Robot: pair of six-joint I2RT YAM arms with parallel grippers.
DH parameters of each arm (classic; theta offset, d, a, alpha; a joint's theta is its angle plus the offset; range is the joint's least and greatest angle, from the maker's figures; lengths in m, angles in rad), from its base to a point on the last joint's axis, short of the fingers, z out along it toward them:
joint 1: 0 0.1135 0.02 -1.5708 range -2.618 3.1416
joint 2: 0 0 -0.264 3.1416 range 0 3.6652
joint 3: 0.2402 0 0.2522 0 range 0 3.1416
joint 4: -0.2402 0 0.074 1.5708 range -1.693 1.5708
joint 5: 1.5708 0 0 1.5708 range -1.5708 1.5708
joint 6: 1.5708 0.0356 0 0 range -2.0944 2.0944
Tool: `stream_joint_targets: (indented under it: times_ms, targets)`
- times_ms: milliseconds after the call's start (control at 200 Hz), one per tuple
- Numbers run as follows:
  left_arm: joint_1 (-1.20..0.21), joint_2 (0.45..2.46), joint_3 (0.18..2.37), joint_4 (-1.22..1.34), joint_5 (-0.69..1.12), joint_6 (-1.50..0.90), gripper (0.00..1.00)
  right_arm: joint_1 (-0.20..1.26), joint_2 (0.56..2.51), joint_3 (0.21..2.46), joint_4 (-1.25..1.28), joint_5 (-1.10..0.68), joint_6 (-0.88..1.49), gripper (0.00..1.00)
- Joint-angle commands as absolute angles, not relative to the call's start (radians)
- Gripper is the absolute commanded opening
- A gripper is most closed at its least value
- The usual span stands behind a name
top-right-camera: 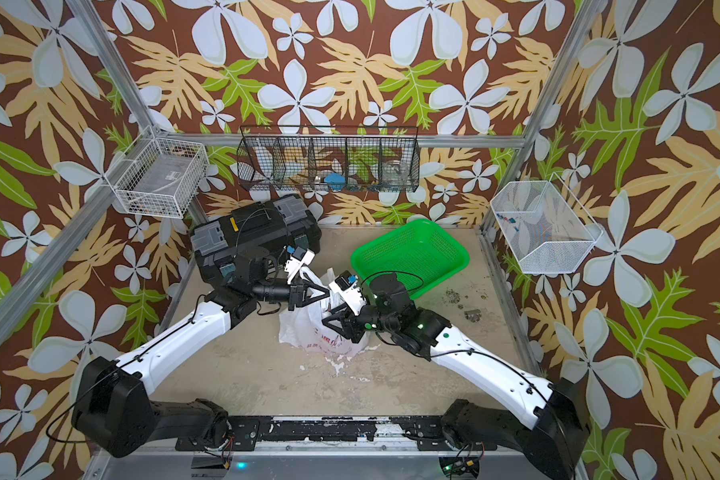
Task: Place the peach into a plastic bag & tie a knot
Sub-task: Cross the plastic bag at the center of the board.
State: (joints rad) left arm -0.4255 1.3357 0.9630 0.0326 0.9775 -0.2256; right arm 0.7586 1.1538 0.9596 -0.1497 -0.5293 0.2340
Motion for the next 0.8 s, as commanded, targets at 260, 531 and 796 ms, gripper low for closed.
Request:
stream_joint_targets:
  times_ms: [260,531,796]
  targets:
    - [-0.424,1.304,0.925,0.098,1.015,-0.174,0.02,0.715,1.177,1.15,-0.492,-0.27,-0.037,0.48]
    - [-0.425,1.306,0.929,0.089,1.024,-0.155,0.02,0.762,1.201,1.155,-0.488,-0.304,-0.187,0.56]
    - [-0.426,1.297,0.925,0.089,1.041,-0.152,0.02,0.793,1.265,1.145,-0.424,-0.232,-0.224,0.57]
